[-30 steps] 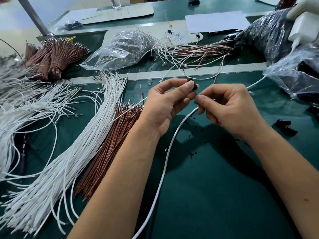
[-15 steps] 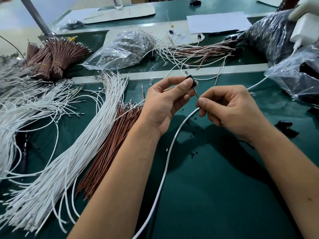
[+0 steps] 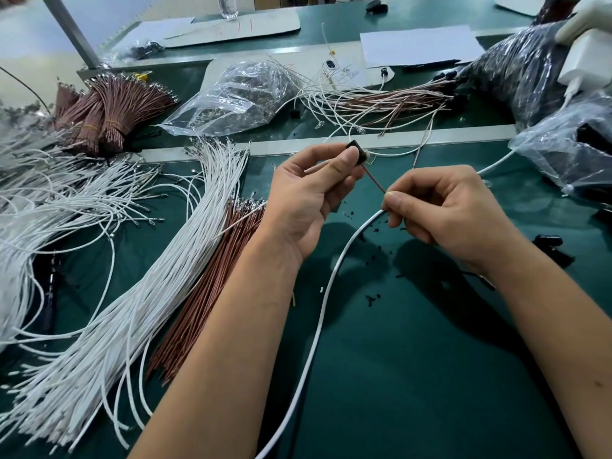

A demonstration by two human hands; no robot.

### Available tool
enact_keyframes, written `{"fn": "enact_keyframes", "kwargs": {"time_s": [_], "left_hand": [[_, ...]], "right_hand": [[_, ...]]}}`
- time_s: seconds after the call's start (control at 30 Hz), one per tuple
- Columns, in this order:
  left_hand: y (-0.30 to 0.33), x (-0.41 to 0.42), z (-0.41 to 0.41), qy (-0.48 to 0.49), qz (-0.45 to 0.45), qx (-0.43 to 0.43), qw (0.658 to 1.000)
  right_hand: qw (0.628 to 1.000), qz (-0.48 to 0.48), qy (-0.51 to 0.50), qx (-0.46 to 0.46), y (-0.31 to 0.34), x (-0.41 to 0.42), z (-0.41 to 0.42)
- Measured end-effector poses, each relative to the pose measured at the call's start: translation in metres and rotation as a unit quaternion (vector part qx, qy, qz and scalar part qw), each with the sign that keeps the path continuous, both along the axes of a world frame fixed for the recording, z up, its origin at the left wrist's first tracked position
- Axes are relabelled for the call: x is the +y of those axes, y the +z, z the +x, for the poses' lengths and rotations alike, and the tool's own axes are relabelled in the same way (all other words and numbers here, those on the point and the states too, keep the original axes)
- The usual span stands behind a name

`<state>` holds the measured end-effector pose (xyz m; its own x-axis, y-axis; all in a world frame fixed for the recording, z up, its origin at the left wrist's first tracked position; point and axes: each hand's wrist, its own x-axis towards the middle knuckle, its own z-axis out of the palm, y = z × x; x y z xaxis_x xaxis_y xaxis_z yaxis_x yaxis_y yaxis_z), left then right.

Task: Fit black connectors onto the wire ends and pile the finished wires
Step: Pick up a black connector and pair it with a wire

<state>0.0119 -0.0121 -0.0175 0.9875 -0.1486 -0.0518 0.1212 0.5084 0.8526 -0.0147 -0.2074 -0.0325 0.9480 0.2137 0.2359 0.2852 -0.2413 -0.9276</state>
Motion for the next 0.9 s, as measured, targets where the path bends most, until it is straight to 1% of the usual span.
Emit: {"fn": "enact_keyframes", "kwargs": {"time_s": [0.1,0.2,0.3,0.37,0.5,0.67,0.77,0.9], "left_hand": [[0.000,-0.003,-0.001,-0.001,0.003,-0.003,1.000],[-0.001,-0.008,-0.004,-0.005,0.026,-0.008,1.000],[-0.001,-0.012,-0.006,-0.006,0.041,-0.013,0.999],[0.000,-0.013,-0.007,-0.007,0.049,-0.022,0.999],[0.001,-0.013,-0.007,-0.002,0.076,-0.044,0.996],[-0.001,-0.015,-0.008,-0.010,0.087,-0.067,0.994],[-0.002,-0.013,-0.006,0.002,0.107,-0.078,0.991],[-0.003,-0.013,-0.005,0.006,0.109,-0.079,0.991]], "right_hand": [[1.000,-0.005,-0.005,0.012,0.000,-0.001,0.001],[1.000,0.007,-0.022,0.016,-0.002,0.002,0.000],[0.999,0.023,-0.038,-0.015,-0.001,0.006,0.000],[0.998,0.013,-0.051,-0.034,-0.001,0.006,0.000],[0.997,-0.003,-0.069,-0.043,-0.001,0.006,0.001],[0.996,-0.002,-0.067,-0.064,0.001,0.006,-0.001],[0.996,-0.010,-0.059,-0.061,0.000,0.007,0.000],[0.997,-0.012,-0.057,-0.060,-0.001,0.006,0.001]]}}
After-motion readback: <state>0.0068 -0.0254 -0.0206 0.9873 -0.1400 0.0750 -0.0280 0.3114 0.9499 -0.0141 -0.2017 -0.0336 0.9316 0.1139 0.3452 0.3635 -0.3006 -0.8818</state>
